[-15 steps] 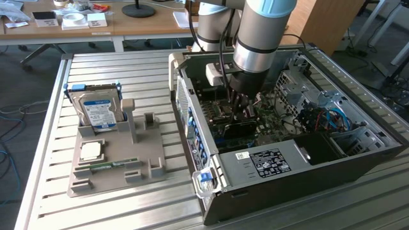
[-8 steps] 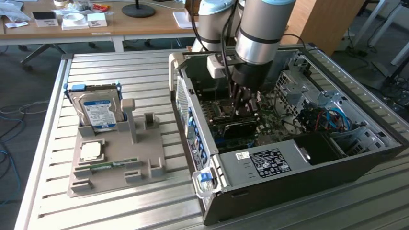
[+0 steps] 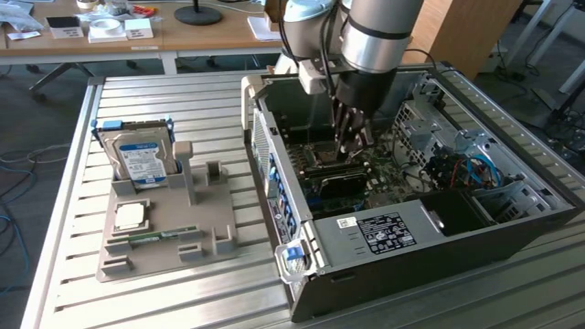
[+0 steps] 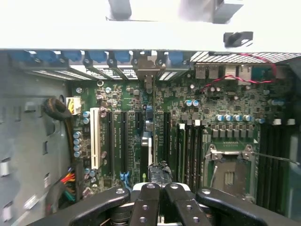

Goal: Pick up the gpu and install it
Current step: 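Press down on the gpu until it lock into place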

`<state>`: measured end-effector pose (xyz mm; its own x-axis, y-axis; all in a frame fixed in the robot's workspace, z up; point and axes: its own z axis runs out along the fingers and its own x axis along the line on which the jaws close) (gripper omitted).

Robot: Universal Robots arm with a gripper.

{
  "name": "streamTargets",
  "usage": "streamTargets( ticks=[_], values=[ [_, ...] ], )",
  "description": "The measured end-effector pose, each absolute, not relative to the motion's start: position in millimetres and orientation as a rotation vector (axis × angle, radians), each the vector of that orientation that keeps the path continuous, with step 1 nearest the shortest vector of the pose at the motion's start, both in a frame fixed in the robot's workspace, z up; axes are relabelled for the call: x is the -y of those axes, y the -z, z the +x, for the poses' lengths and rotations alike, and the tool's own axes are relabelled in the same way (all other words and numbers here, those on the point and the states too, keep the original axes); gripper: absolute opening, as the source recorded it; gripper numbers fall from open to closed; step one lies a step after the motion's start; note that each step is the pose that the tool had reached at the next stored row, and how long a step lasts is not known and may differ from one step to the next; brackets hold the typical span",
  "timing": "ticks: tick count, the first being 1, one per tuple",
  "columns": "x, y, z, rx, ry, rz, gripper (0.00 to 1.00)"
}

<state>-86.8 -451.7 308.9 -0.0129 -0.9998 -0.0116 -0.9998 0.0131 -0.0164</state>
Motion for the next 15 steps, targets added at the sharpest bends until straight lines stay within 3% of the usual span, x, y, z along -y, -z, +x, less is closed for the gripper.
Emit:
streamTargets(
  ticks=[6, 15],
  values=[
    [452, -325, -87, -2.223, 0.006, -2.192, 0.11],
    [452, -325, -87, -2.222, 0.006, -2.192, 0.11]
  ],
)
